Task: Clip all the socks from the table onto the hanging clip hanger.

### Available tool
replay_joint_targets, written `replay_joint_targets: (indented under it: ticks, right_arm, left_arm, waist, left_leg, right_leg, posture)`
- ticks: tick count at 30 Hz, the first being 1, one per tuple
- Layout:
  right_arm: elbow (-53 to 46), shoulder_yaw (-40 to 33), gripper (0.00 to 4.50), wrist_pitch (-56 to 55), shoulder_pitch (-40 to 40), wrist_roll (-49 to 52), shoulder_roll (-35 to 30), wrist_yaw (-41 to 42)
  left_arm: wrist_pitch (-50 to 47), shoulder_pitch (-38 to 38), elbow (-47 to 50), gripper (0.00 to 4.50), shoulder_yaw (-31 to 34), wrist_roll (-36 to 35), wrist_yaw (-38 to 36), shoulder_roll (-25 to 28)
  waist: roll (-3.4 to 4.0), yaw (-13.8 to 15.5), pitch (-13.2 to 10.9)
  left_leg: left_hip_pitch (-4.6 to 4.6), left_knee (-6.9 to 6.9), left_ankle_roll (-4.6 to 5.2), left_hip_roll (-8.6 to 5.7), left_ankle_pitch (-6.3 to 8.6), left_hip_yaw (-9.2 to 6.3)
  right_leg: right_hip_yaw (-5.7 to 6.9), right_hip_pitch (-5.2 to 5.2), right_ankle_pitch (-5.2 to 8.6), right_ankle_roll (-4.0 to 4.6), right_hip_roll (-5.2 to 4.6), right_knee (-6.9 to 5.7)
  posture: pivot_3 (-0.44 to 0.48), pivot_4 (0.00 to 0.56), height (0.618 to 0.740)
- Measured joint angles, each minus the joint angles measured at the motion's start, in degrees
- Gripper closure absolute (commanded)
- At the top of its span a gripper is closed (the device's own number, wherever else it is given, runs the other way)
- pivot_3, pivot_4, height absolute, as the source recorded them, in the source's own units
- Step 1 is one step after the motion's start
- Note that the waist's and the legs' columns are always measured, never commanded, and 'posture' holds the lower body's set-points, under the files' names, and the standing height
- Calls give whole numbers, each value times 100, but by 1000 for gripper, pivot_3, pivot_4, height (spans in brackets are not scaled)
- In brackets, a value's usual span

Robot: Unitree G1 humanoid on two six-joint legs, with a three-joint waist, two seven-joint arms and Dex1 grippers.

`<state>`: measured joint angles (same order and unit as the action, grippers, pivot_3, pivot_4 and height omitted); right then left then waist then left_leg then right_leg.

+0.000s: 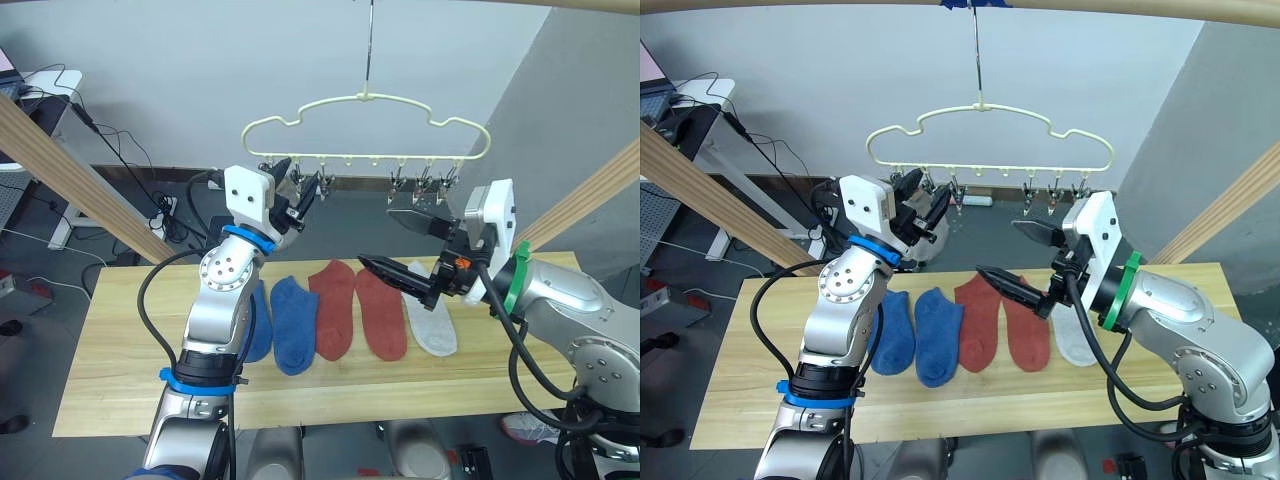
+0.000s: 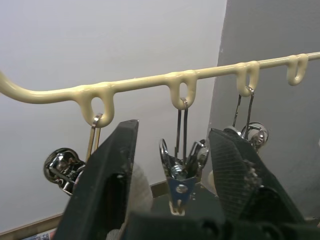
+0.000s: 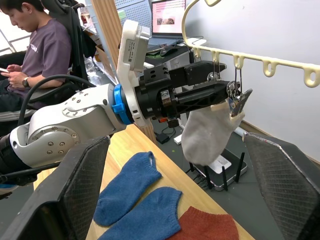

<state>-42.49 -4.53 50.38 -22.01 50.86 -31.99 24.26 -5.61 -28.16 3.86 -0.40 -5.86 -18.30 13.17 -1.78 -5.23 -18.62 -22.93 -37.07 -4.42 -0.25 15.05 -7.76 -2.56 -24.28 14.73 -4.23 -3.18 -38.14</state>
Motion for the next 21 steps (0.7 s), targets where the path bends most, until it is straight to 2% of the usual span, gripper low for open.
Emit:
replay_joint_targets:
  ticks: [3,8,11,15,17,21]
  right_arm:
    - [0,0,0,0,-1,6,5,-63]
    - [-1,-2,0,-9,65,20,-17,-60]
    - [14,28,0,-95,389,-153,-234,-12]
    - [593,488,0,-277,905,-1169,-896,96]
    - [1381,906,0,-516,1010,-1878,-1155,196]
    - [2802,1635,0,-1306,848,-2924,-1112,569]
  left_arm:
    - [9,0,0,3843,0,-4,-20,-1]
    - [40,-1,2,4470,-6,-14,-71,-11]
    - [34,4,19,4498,-21,-16,-108,-4]
    - [-341,22,215,4498,-15,-111,-217,125]
    - [-904,28,481,4498,13,-365,-385,288]
    - [-1934,10,911,4498,98,-896,-671,568]
  waist:
    - [0,-3,0]
    - [0,-24,0]
    - [0,-26,0]
    - [-1,-29,0]
    - [-1,-37,0]
    - [-1,-124,0]
  left_leg:
    - [0,0,0,0,0,0]
    - [0,0,0,0,0,0]
    - [0,-1,0,0,0,0]
    - [5,-4,0,-1,0,3]
    - [13,-4,1,0,-1,4]
    - [24,-5,2,2,-2,9]
  right_leg:
    - [0,0,0,0,0,0]
    - [0,1,0,0,0,-1]
    - [2,4,0,0,0,1]
    - [-1,7,0,-1,-1,-1]
    - [-1,10,0,-1,1,-5]
    - [-10,9,1,-1,5,-29]
  posture:
    - [-206,308,740]
    - [-204,311,740]
    - [-199,312,740]
    - [-183,317,740]
    - [-176,319,740]
    - [-149,319,740]
